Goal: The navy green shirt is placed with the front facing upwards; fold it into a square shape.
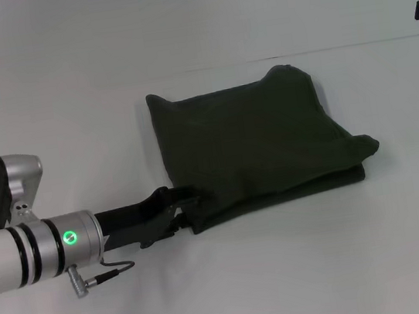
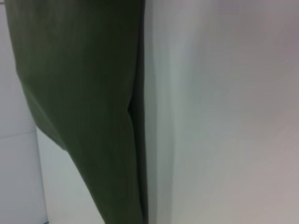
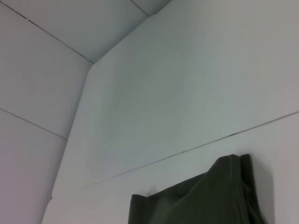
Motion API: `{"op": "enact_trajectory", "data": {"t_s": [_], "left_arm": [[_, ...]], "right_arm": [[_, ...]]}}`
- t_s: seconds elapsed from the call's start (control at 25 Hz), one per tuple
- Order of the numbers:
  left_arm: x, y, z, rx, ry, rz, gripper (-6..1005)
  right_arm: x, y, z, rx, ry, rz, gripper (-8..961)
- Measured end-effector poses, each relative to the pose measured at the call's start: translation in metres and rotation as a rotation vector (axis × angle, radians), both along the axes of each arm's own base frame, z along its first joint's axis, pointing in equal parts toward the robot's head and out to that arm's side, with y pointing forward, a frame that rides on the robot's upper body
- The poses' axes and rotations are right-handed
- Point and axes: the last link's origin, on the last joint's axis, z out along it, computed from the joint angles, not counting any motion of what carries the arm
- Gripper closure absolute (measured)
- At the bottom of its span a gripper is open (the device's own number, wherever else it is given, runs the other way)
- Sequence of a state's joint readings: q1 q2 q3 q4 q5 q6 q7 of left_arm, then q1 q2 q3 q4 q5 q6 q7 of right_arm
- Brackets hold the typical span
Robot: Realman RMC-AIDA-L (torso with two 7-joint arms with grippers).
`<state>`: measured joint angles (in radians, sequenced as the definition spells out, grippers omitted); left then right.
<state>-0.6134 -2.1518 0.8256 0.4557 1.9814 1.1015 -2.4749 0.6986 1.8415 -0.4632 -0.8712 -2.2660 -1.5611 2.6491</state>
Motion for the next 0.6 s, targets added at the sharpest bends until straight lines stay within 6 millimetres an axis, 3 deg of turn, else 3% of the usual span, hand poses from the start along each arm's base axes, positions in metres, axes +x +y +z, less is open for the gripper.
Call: {"op": "enact_trajectory", "data": {"t_s": [0.04,0.16,0.6], "left_arm": [[0.0003,0.0001,-0.0007,-0.007,0.01,-0.006,220],[0.0008,0.001,-0.0015,-0.015,0.025,-0.013,417],[0.0006,0.0013,-0.0032,-0.019,0.044,-0.021,681]], "right_arm": [[-0.0001,-0.0002,0.0002,0.0,0.002,0.001,293],[-0.0003,-0.0004,0.0004,0.0,0.004,0.002,293],[0.0006,-0.0009,-0.0011,-0.009,0.01,-0.001,292]]}}
